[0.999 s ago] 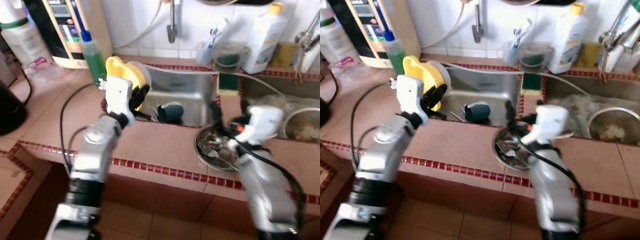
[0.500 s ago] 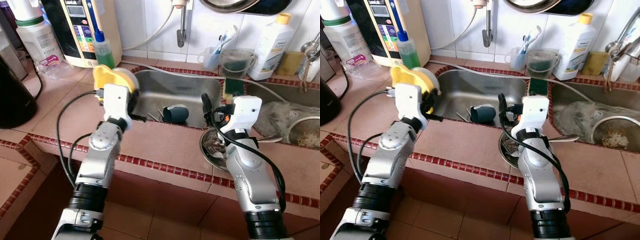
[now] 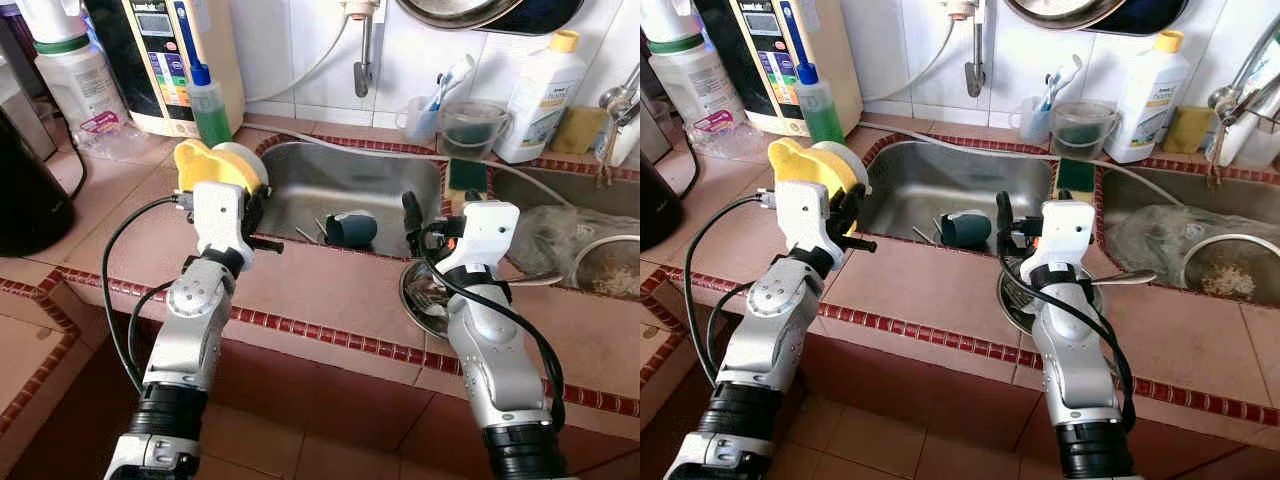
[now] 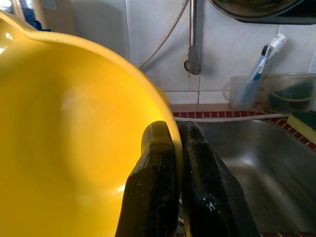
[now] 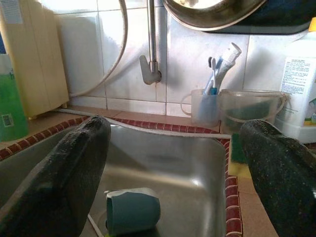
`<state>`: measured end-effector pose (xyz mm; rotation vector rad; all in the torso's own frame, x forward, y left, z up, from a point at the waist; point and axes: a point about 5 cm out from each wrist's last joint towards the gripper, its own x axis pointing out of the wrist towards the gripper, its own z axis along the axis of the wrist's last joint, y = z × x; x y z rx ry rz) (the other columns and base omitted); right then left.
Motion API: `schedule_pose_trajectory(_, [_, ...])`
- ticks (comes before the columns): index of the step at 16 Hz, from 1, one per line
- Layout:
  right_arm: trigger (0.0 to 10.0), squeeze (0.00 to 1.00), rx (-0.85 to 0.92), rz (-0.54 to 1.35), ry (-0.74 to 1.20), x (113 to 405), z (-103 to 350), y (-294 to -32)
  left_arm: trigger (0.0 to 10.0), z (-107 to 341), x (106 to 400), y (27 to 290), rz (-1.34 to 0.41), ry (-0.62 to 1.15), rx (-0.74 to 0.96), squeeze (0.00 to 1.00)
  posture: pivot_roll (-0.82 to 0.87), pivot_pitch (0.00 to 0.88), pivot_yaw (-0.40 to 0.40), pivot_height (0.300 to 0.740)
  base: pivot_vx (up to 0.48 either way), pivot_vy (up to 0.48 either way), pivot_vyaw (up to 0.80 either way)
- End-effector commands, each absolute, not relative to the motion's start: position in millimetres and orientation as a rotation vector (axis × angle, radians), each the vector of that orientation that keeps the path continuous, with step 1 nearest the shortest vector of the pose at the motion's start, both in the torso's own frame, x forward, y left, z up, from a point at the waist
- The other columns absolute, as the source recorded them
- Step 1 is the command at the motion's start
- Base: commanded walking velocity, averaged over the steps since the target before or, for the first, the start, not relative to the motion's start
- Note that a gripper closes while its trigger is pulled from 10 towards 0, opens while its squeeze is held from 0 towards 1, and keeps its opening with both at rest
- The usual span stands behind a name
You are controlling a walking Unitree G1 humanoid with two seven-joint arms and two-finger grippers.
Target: Kitchen organization
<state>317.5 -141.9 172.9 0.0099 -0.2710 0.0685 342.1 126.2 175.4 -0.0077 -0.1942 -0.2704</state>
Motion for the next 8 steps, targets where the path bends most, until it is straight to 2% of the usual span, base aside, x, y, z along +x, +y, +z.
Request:
schedule_pose_trajectory(1, [10.0, 0.0, 0.004, 0.076, -0.301, 317, 179, -142, 10.0, 184, 346, 123, -0.299, -0.224, 0.006, 0.0, -0.23, 0.0, 0.055, 0.74, 0.0, 0.0, 0.0])
schedule_pose_trajectory(8, [10.0, 0.0, -0.048, 0.071, -0.268, 296, 177, -155, 10.0, 181, 364, 104, -0.45, -0.18, 0.089, 0.0, -0.31, 0.0, 0.083, 0.74, 0.0, 0.0, 0.0])
